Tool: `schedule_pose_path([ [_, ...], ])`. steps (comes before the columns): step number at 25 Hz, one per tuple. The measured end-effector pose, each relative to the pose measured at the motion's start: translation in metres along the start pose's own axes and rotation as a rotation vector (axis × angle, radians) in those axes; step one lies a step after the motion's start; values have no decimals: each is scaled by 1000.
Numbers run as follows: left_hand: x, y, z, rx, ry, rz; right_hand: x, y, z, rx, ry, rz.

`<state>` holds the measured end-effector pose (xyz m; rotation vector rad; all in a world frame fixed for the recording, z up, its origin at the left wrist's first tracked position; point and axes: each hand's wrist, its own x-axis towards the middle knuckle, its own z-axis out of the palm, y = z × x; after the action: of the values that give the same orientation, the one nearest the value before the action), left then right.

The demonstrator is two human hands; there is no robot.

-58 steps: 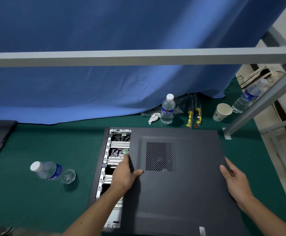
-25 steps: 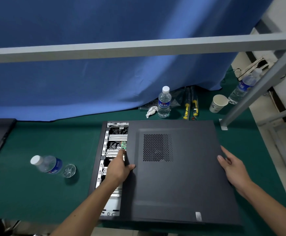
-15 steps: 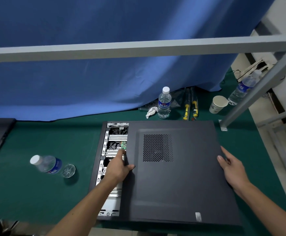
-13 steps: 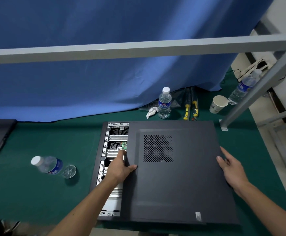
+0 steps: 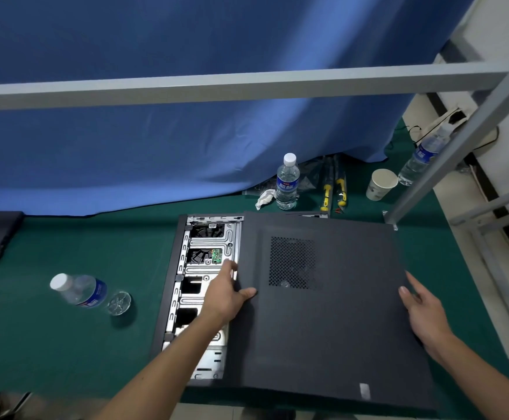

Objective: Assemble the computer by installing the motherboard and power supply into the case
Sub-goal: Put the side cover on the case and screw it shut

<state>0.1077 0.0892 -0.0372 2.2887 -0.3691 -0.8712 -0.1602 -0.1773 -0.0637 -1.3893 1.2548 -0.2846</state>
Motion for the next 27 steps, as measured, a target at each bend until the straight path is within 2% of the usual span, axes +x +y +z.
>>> schedule_pose_path([
  [4, -4, 12, 18, 16, 6, 63, -1, 8, -24, 25, 57, 25],
  [11, -4, -6, -4, -30, 59, -53, 7, -23, 5, 24, -9, -73],
  [16, -8, -17, -18, -22, 67, -104, 7, -23, 26, 5, -59, -65],
  [21, -5, -13, -8, -57, 32, -77, 10, -21, 14, -26, -8, -59],
  [27, -1, -8, 1, 87, 88, -14, 14, -22, 10, -37, 16, -62],
])
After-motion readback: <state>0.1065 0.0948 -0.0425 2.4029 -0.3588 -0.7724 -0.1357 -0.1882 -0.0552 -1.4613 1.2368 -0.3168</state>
